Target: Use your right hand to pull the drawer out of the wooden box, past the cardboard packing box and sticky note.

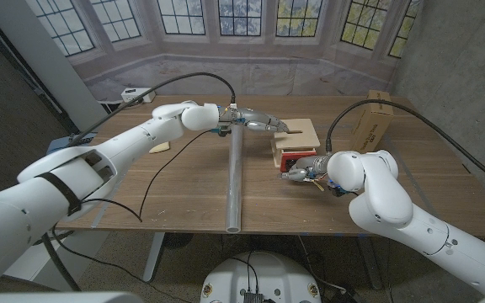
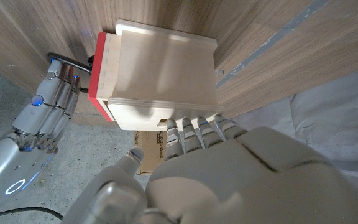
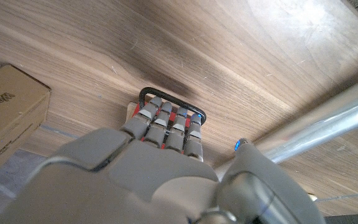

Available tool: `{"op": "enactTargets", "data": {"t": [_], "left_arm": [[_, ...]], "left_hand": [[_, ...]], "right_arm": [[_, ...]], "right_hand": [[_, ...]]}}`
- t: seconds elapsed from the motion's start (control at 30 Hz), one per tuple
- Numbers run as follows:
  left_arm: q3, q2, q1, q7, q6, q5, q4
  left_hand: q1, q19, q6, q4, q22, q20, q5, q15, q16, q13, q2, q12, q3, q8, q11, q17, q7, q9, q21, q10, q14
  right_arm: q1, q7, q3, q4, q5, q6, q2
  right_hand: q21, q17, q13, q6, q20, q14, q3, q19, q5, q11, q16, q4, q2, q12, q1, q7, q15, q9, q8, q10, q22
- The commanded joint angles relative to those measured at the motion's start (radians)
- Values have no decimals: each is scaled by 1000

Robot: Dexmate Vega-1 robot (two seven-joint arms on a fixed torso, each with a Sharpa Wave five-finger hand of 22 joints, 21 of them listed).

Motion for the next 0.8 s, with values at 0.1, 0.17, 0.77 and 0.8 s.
{"op": "enactTargets", "data": {"t": [0.1, 0.17, 0.77, 0.8], "left_arm": [[4, 2, 3, -10, 11, -1, 5], [4, 2, 2, -10, 10, 0, 5], [8, -3, -4, -13, 5, -8, 25], [8, -3, -3, -13, 4, -9, 26]], "left_hand": [[-9, -9, 7, 0, 2, 3, 6, -1, 4, 5, -1, 5, -4, -3, 1, 6, -3, 2, 7, 9, 9], [-9, -10, 7, 0, 2, 3, 7, -2, 4, 5, -1, 4, -5, -4, 0, 6, -3, 2, 7, 9, 9], [-9, -11, 6, 0, 3, 1, 7, 0, 3, 5, 0, 2, -14, -5, 2, 6, -4, 2, 8, 10, 12], [-9, -11, 6, 0, 3, 1, 8, 0, 3, 5, 0, 2, -14, -5, 2, 6, -4, 2, 8, 10, 13]], "right_arm": [[11, 13, -12, -8, 13, -14, -21], [13, 12, -12, -8, 19, -13, -23], [31, 50, -34, -14, 12, -43, -35], [31, 51, -34, -15, 13, -44, -37]], "right_hand": [[6, 6, 1, 10, -59, 9, 7, 6, 7, -4, -2, -4, -2, 0, -7, -2, -57, 6, 6, 6, 3], [6, 6, 1, 10, -58, 10, 8, 6, 7, -6, -2, -4, -2, 0, -7, -2, -57, 6, 6, 7, 3], [5, 6, 3, 13, -58, 11, 11, 6, 8, -4, -3, -5, -3, -1, -10, -3, -56, 6, 6, 8, 3], [5, 6, 3, 13, -59, 11, 11, 6, 8, -5, -3, -5, -4, -1, -10, -3, -56, 6, 6, 8, 3]]}}
